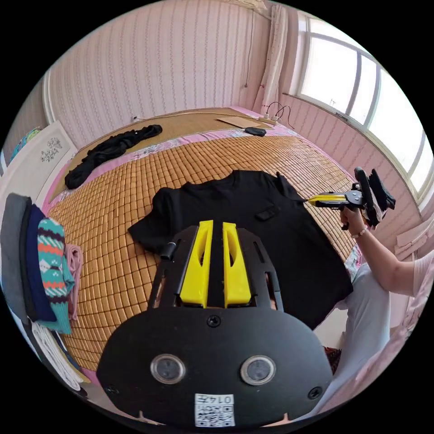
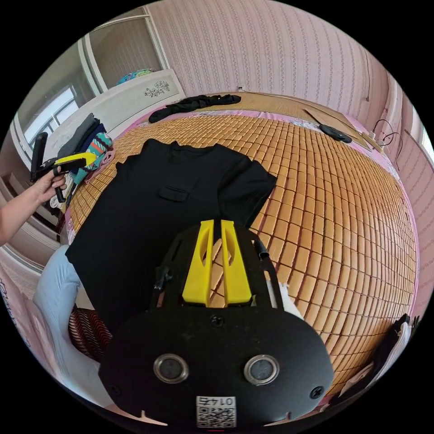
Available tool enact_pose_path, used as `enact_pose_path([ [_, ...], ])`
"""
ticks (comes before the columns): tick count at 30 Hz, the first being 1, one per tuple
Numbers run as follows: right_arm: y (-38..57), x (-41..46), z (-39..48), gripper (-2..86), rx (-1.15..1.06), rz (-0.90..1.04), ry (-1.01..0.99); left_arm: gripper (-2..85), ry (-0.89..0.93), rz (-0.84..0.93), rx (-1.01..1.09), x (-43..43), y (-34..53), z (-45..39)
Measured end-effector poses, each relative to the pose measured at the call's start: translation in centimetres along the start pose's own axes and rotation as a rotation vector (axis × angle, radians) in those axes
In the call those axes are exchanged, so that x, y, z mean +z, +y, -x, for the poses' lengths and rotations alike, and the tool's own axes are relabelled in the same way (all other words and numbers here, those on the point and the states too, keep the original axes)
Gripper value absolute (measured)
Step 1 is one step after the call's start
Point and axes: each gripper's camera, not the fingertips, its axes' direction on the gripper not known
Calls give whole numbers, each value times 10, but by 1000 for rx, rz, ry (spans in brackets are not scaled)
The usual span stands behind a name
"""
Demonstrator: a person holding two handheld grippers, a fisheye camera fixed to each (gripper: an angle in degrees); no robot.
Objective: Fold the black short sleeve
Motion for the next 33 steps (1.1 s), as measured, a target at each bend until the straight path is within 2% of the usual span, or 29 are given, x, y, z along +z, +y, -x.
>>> enact_pose_path([
  [5, -33, 13, 62, 25, -68, 35, -95, 39, -61, 80, -194, -33, 105, 87],
  [9, -89, 43, 139, 35, -176, 111, -213, 31, -29, 49, -282, -30, 142, 130],
  [13, -156, 78, 211, 43, -294, 162, -227, 35, 46, 3, -382, -21, 150, 177],
  [17, -243, 123, 285, 60, -372, 177, -274, 47, 118, -93, -352, -30, 155, 205],
  [21, -320, 184, 348, 116, -411, 244, -248, 51, 113, -139, -279, -42, 163, 223],
  [25, -357, 243, 374, 112, -396, 355, -90, 63, 105, -125, -300, -46, 166, 254],
  [27, -369, 253, 378, 33, -411, 331, -57, 63, 132, -156, -314, -51, 170, 264],
  [29, -378, 255, 376, 20, -402, 356, -45, 63, 148, -159, -315, -53, 173, 272],
  [31, -388, 247, 372, 14, -384, 346, -133, 64, 169, -150, -315, -54, 172, 278],
  [33, -402, 232, 362, 10, -345, 281, -316, 66, 176, -147, -306, -57, 171, 282],
])
